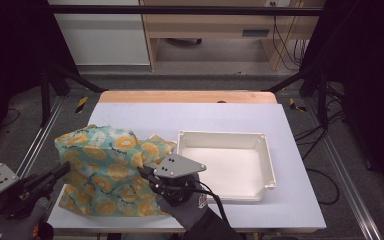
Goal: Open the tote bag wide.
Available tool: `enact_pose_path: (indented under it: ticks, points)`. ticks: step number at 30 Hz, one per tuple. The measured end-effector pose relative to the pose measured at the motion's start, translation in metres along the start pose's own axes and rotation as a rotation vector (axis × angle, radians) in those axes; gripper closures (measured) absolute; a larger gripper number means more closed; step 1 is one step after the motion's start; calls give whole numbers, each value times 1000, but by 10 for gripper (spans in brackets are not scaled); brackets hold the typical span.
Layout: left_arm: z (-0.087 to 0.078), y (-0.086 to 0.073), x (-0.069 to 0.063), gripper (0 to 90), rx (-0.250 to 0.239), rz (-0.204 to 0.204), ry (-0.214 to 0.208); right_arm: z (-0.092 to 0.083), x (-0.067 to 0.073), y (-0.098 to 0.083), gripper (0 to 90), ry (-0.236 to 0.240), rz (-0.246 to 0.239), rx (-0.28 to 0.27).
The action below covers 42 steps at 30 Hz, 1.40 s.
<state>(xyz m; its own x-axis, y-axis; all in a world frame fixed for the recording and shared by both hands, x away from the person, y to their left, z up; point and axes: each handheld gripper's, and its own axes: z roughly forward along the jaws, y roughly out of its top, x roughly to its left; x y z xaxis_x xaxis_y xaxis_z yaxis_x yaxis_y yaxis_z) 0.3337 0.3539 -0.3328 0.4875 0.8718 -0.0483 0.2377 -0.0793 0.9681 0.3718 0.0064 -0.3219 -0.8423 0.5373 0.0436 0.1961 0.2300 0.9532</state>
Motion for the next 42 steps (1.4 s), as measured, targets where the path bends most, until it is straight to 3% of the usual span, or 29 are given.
enact_pose_path:
  ticks: [5,9,13,17,26,30,31,33,37,40,42]
  points:
    - [-5,-10,-3,900,4,-3,1,2,3,-9,900,24,10,20]
    - [-3,-26,-4,900,45,3,-3,9,4,-22,900,28,21,53]
    - [2,-36,0,900,76,-19,-1,20,2,-35,900,32,41,93]
    - [7,-42,3,900,97,-29,1,32,-3,-49,899,21,60,133]
    - [14,-48,5,900,117,-31,1,41,-13,-59,849,-9,100,149]
    - [15,-49,6,899,115,-31,1,34,-14,-53,754,-6,98,110]
    - [15,-49,6,899,116,-32,-1,28,-14,-46,698,-11,97,75]
    - [15,-49,6,899,117,-29,1,24,-15,-42,676,-16,101,55]
    - [16,-49,6,898,118,-33,-1,15,-19,-27,557,-71,85,-29]
    - [16,-49,6,893,117,-33,-3,17,-22,-19,562,-79,88,-52]
    - [15,-48,6,885,115,-33,-6,20,-21,-15,659,-77,82,-31]
